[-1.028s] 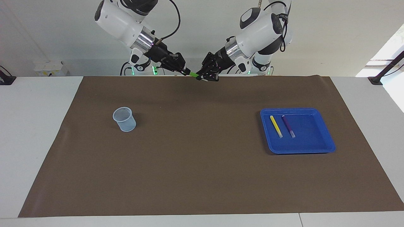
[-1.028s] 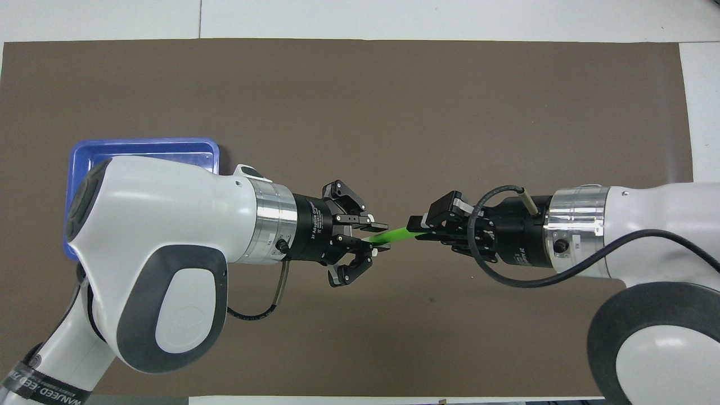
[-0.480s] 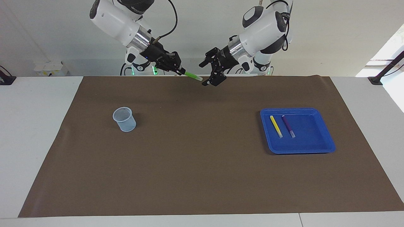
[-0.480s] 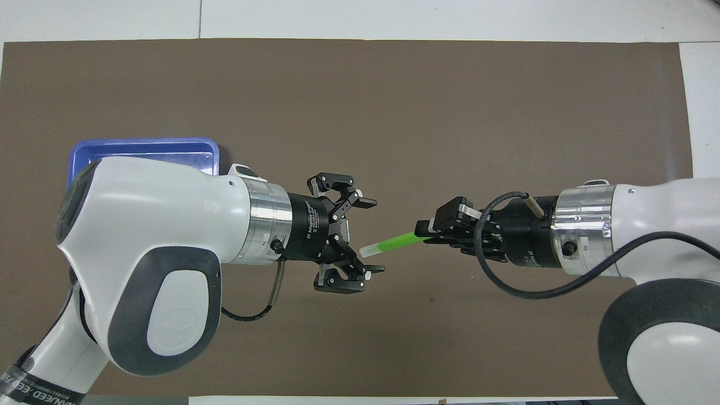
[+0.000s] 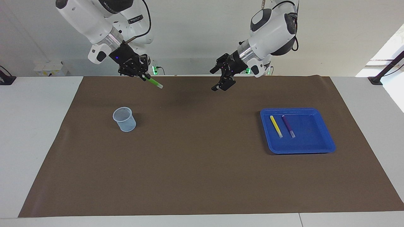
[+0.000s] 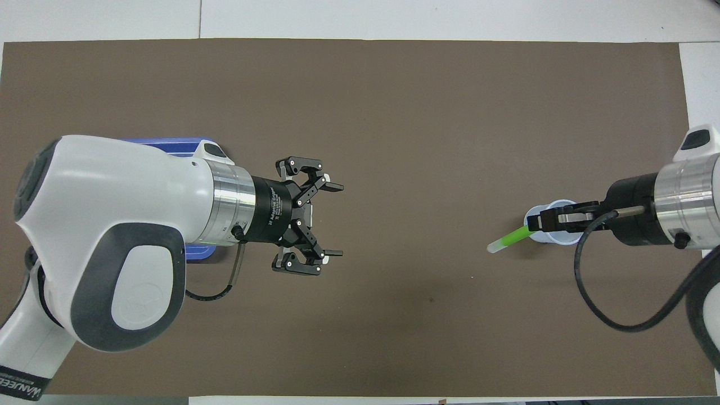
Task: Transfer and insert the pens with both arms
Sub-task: 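Insert the green pen into the cup with the right gripper, then grasp the purple pen with the left gripper while the right gripper withdraws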
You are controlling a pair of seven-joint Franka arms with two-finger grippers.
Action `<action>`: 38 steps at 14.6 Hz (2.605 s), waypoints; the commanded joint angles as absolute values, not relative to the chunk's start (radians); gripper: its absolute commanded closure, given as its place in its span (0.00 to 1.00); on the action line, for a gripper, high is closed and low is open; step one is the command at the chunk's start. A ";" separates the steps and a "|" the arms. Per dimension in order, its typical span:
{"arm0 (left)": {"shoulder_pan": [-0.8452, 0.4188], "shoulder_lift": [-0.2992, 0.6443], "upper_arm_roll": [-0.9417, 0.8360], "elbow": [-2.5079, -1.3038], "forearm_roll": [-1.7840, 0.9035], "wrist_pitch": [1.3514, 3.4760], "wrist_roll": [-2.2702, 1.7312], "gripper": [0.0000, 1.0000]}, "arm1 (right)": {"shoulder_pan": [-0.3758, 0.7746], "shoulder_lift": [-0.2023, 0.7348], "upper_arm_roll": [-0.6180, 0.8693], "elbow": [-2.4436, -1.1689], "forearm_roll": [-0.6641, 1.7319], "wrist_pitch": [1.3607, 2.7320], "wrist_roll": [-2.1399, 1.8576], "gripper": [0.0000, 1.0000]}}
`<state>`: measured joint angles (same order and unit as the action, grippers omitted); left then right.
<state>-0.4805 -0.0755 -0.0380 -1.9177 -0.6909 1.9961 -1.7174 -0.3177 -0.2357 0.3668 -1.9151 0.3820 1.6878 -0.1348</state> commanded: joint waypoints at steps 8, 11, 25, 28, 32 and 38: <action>-0.193 -0.106 -0.037 -1.934 -0.505 1.810 -1.338 0.00 | -0.379 -0.206 0.377 -2.029 0.114 1.923 -0.397 1.00; -0.125 -0.107 -0.037 -1.948 -0.502 1.818 -1.137 0.00 | -0.394 -0.181 0.376 -2.097 0.114 1.991 -0.406 1.00; 0.149 0.007 -0.037 -1.997 -0.163 1.926 -0.248 0.00 | -0.443 -0.124 0.373 -2.054 0.127 1.944 -0.422 0.00; 0.137 0.054 -0.037 -2.029 -0.089 2.009 -0.095 0.00 | -0.431 -0.129 0.380 -1.835 0.173 1.720 -0.416 0.00; 0.074 0.100 -0.037 -2.088 -0.023 2.130 0.033 0.00 | -0.459 -0.124 0.364 -1.761 0.419 1.574 -0.413 0.00; 0.034 0.158 -0.037 -2.178 0.063 2.298 0.034 0.00 | -0.453 -0.190 0.356 -1.873 0.673 1.512 -0.033 0.00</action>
